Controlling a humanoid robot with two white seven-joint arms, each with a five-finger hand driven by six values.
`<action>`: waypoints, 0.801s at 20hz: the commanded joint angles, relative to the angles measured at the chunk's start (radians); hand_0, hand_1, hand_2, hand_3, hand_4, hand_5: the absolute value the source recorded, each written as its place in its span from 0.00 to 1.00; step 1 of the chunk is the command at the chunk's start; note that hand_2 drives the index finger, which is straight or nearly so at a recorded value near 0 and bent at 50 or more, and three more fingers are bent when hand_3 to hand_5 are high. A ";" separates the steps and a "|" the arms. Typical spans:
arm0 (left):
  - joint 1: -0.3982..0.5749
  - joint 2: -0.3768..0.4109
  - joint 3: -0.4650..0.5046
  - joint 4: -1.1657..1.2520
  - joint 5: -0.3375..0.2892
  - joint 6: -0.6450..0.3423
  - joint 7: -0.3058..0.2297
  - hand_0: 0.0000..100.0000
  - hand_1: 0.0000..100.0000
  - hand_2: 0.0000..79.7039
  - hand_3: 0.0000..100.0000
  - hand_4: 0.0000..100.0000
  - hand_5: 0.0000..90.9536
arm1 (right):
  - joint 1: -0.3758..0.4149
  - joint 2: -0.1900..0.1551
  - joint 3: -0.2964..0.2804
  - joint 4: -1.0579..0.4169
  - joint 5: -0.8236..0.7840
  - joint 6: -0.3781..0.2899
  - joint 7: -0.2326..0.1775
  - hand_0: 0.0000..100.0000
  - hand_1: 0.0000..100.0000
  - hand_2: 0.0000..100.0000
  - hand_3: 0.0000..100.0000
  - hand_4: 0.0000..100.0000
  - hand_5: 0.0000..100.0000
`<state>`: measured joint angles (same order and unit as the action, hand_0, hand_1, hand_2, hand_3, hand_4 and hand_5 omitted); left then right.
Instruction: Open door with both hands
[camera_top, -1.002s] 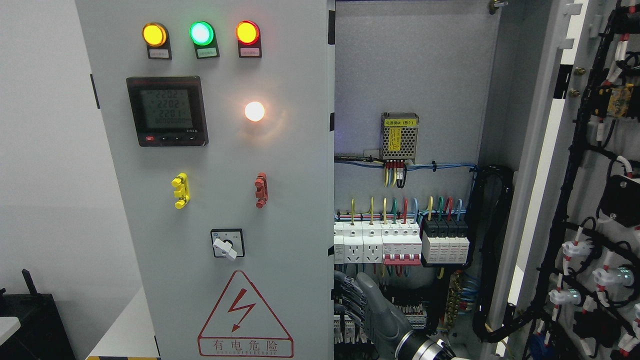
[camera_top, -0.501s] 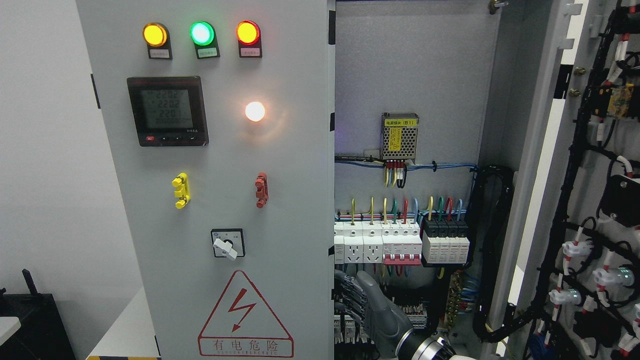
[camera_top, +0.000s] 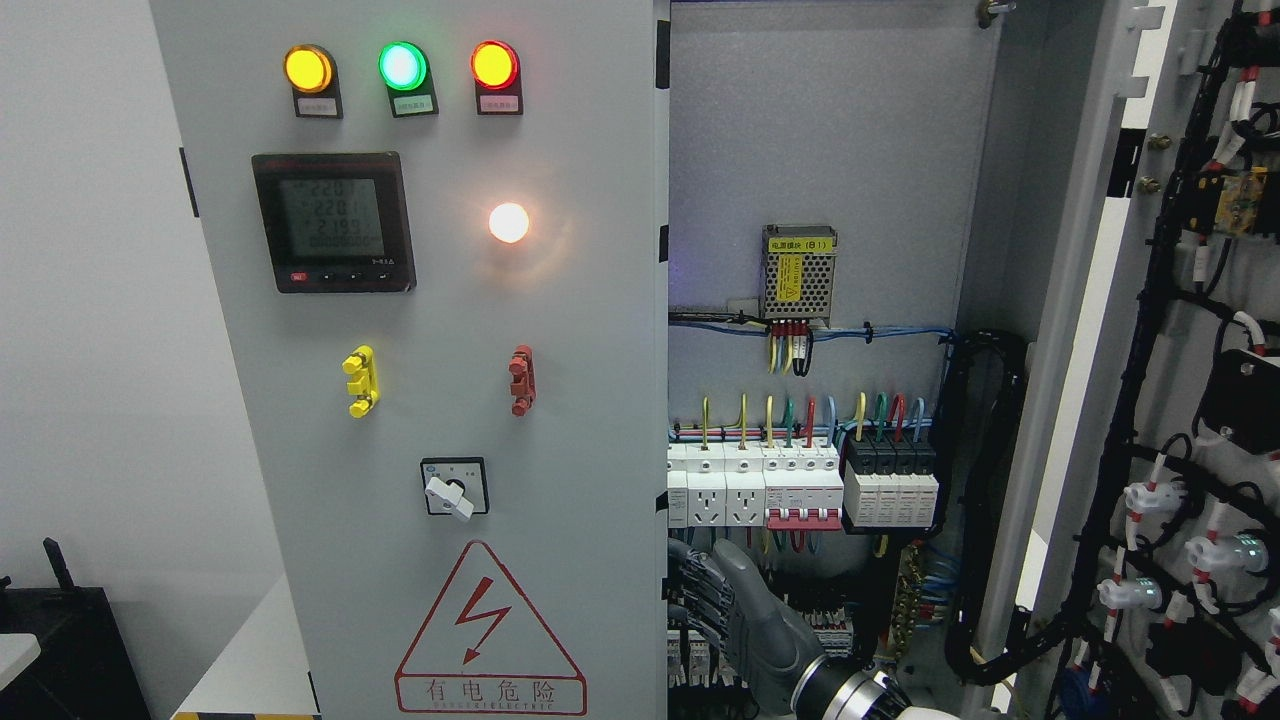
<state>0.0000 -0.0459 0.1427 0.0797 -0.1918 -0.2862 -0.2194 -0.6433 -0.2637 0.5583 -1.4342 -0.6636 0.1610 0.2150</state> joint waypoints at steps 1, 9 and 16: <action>-0.014 0.000 0.000 0.000 0.000 0.001 0.000 0.00 0.00 0.00 0.00 0.03 0.00 | -0.001 0.000 -0.003 0.001 -0.013 -0.001 0.003 0.00 0.00 0.00 0.00 0.00 0.00; -0.014 0.000 0.000 0.000 0.000 -0.001 0.000 0.00 0.00 0.00 0.00 0.03 0.00 | -0.002 0.003 0.002 0.001 -0.022 -0.001 0.003 0.00 0.00 0.00 0.00 0.00 0.00; -0.014 0.001 0.000 0.000 0.000 -0.001 0.000 0.00 0.00 0.00 0.00 0.03 0.00 | -0.009 0.003 0.002 0.009 -0.022 -0.003 0.006 0.00 0.00 0.00 0.00 0.00 0.00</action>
<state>0.0000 -0.0459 0.1427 0.0798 -0.1918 -0.2863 -0.2194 -0.6487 -0.2624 0.5585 -1.4307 -0.6843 0.1592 0.2183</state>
